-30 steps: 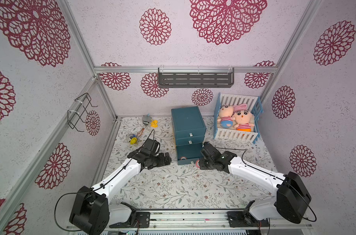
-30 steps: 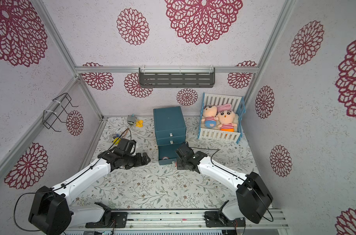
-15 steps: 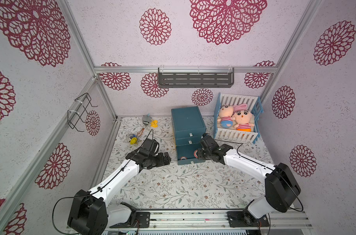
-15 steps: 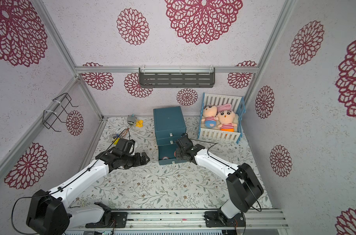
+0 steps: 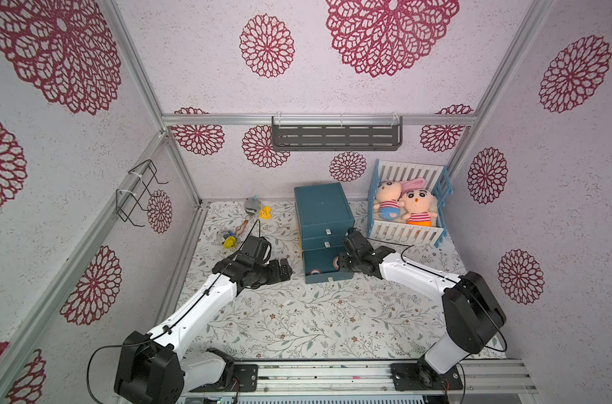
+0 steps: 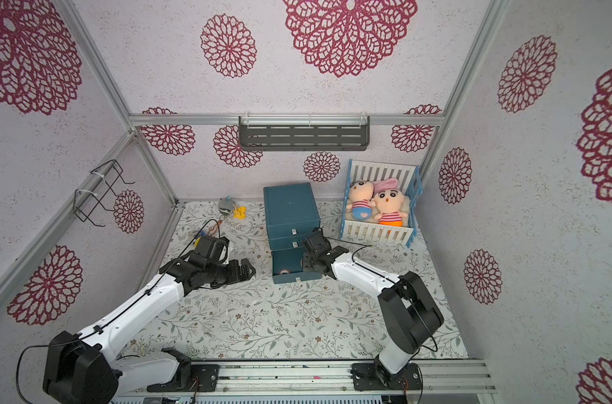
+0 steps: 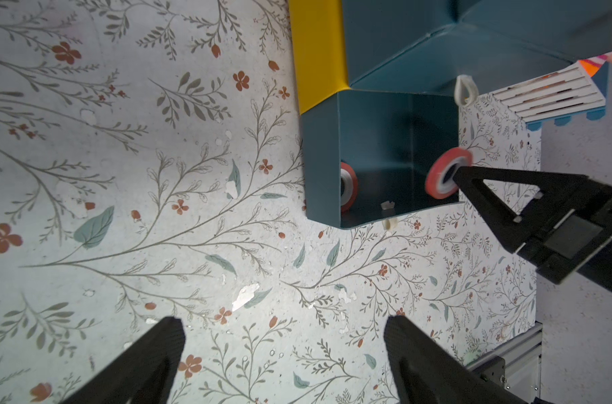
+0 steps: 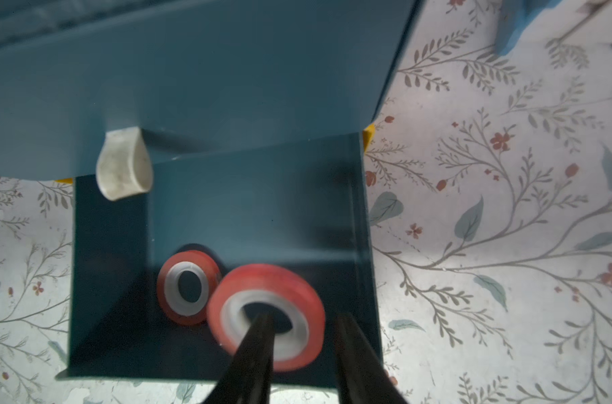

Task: Place the transparent tape into the drawer according to color
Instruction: Place the tape in the drawer.

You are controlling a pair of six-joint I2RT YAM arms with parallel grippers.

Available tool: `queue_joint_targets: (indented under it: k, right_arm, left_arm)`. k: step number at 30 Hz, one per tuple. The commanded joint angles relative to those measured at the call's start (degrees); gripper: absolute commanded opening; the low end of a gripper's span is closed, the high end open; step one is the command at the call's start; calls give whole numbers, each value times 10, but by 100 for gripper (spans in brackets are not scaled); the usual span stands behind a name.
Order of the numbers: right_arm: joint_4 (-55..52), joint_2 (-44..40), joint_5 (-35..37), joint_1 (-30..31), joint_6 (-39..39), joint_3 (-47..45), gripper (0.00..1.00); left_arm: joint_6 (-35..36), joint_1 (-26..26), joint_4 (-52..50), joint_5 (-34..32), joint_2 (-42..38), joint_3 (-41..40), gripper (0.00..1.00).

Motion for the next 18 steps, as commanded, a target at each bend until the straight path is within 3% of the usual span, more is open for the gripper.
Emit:
queue_joint_targets:
  k: [1, 5, 18]
  right_arm:
    - [27, -14, 1, -3, -9, 10, 56]
    - [32, -32, 0, -2, -9, 4, 67]
    - [100, -170, -31, 20, 24, -117, 87]
  left_arm:
    - [11, 11, -1, -12, 6, 33, 97]
    - [17, 17, -6, -12, 28, 75, 97]
    - [40, 30, -31, -9, 140, 265, 97]
